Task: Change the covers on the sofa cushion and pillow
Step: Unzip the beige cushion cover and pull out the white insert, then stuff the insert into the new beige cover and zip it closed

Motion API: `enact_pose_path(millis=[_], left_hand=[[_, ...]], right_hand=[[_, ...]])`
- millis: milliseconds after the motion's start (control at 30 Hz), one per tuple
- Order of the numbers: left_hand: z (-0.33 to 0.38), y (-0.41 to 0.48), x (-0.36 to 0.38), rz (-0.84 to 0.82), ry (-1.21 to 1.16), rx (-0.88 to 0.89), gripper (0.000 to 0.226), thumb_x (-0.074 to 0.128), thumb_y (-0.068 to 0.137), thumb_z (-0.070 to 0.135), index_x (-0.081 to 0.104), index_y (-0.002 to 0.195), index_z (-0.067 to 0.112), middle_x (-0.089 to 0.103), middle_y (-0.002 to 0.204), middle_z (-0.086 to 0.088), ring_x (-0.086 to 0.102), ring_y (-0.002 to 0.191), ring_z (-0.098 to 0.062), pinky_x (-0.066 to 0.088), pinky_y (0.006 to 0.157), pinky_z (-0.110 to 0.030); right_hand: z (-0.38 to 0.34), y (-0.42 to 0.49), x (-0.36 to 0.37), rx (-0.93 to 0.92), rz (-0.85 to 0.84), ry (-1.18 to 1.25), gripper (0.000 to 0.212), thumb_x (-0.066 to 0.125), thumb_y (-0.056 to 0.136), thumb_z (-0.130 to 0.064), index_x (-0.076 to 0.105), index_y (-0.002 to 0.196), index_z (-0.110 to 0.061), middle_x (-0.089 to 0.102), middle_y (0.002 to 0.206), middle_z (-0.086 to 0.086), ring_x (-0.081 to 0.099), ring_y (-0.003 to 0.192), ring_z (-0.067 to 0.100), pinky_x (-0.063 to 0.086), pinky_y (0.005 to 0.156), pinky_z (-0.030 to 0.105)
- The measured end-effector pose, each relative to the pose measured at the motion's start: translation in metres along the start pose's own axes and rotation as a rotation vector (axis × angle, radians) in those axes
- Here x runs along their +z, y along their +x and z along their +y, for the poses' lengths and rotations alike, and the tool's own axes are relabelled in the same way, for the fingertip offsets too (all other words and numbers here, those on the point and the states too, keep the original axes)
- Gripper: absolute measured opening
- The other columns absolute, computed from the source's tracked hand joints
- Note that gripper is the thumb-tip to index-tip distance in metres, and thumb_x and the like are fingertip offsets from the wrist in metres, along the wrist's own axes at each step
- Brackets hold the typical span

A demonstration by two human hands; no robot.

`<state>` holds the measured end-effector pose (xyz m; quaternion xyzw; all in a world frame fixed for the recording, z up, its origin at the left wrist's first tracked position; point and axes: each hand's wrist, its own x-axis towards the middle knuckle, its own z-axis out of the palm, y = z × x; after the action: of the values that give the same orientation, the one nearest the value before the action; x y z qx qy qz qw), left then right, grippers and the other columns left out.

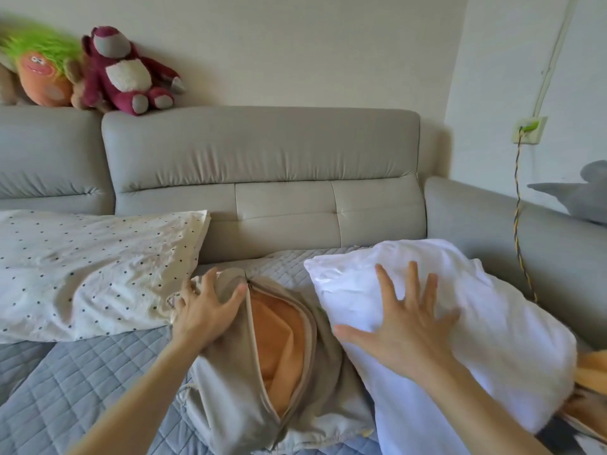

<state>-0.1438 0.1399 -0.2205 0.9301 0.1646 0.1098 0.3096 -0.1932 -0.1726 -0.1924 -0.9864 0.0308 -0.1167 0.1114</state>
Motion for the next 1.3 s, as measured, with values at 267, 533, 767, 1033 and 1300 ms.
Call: enact_pose_path(millis=[267, 533, 767, 1033, 1300], left_hand=[[-0.024, -0.018, 0.012, -0.079, -0.141, -0.130, 0.111, 0.070, 0.071, 0.071, 0.003, 0.153, 0.036, -0.001, 0.159, -0.020, 0.030, 0.138, -0.048, 0.034, 0.108, -0.057], [-0.041, -0.018, 0.010, -0.112, -0.115, -0.019, 0.094, 0.077, 0.077, 0.046, 0.013, 0.147, 0.044, 0.025, 0.152, -0.016, 0.046, 0.126, -0.042, 0.043, 0.101, -0.051], [-0.057, -0.021, 0.012, -0.084, -0.121, 0.019, 0.059, 0.057, 0.090, 0.049, 0.032, 0.142, 0.039, 0.042, 0.137, -0.009, 0.054, 0.116, -0.034, 0.049, 0.094, -0.047], [-0.087, -0.041, 0.023, -0.020, -0.120, 0.037, 0.023, 0.053, 0.093, 0.049, 0.055, 0.116, 0.047, 0.047, 0.122, 0.007, 0.052, 0.114, -0.019, 0.050, 0.092, -0.038], [-0.083, -0.043, 0.022, -0.014, 0.186, 0.110, 0.026, 0.045, 0.093, 0.047, 0.055, 0.115, 0.040, 0.043, 0.128, 0.003, 0.040, 0.123, -0.021, 0.047, 0.092, -0.039]], right_hand=[[0.042, 0.027, 0.072, -0.206, 0.401, -0.207, 0.075, 0.072, 0.050, 0.007, 0.051, 0.118, -0.019, 0.048, 0.109, 0.016, 0.051, 0.067, 0.033, 0.046, 0.045, 0.037], [0.031, 0.107, 0.041, 0.083, 0.448, -0.020, 0.057, 0.076, 0.065, 0.000, 0.050, 0.114, -0.007, 0.047, 0.117, 0.023, 0.053, 0.094, 0.042, 0.047, 0.072, 0.048], [-0.053, 0.054, 0.095, -0.197, 0.298, -0.075, 0.067, 0.059, 0.077, -0.047, 0.052, 0.135, -0.015, 0.044, 0.145, 0.019, 0.033, 0.137, 0.043, 0.023, 0.107, 0.055], [-0.172, 0.034, 0.104, 0.003, -0.531, 0.691, 0.034, 0.051, 0.091, -0.056, 0.054, 0.074, -0.026, 0.063, 0.077, -0.006, 0.065, 0.077, 0.013, 0.051, 0.063, 0.029], [-0.196, 0.049, 0.161, 0.519, -0.355, 1.237, 0.025, 0.078, 0.078, -0.024, 0.067, 0.098, -0.012, 0.069, 0.092, 0.005, 0.063, 0.089, 0.022, 0.052, 0.082, 0.034]])
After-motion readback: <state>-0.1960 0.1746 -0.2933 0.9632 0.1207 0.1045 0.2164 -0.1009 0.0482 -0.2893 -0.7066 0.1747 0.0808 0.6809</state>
